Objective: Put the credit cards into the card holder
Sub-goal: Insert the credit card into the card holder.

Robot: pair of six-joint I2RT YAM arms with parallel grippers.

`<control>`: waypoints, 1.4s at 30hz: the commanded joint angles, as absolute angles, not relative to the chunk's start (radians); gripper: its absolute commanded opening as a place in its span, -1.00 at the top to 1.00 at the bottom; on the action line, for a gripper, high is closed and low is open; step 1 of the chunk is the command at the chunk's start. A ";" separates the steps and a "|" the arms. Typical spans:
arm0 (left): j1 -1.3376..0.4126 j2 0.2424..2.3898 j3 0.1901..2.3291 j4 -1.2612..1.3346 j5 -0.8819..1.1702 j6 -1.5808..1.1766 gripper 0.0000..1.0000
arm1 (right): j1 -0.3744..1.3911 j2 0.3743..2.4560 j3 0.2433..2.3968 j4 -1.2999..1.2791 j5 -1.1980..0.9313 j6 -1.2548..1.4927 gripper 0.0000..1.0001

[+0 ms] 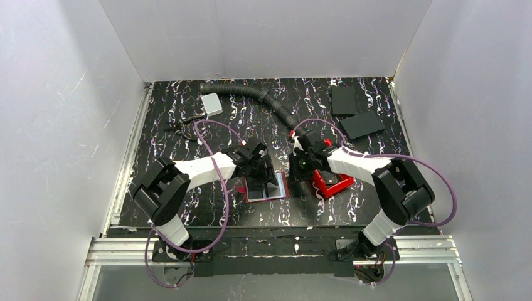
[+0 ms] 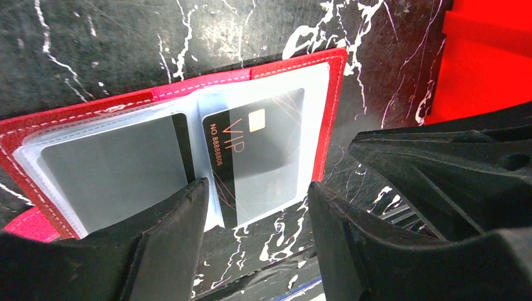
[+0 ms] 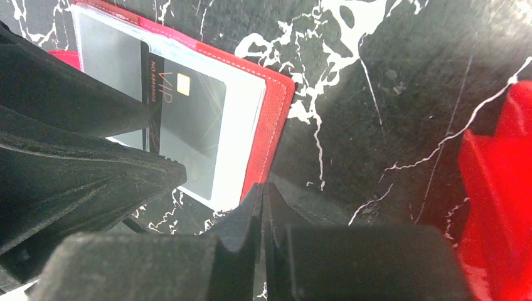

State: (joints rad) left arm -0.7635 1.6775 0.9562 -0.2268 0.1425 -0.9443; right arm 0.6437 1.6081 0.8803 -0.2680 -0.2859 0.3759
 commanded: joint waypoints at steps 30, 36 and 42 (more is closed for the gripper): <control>-0.692 1.518 0.979 -0.395 0.055 -0.867 -0.43 | 0.652 1.764 0.970 -0.161 -0.366 0.380 0.92; -0.688 1.602 1.006 -0.373 0.095 -0.889 -0.45 | 0.652 1.763 0.979 -0.166 -0.366 0.380 0.92; -0.689 1.672 1.003 -0.326 0.135 -0.916 -0.46 | 0.652 1.764 0.977 -0.161 -0.370 0.383 0.92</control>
State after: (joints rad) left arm -0.6891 1.6447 0.9989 -0.3386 0.1036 -0.8917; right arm 0.6456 1.7607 0.9615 -0.1780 -0.3714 0.3897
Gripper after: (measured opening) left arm 0.727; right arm 0.051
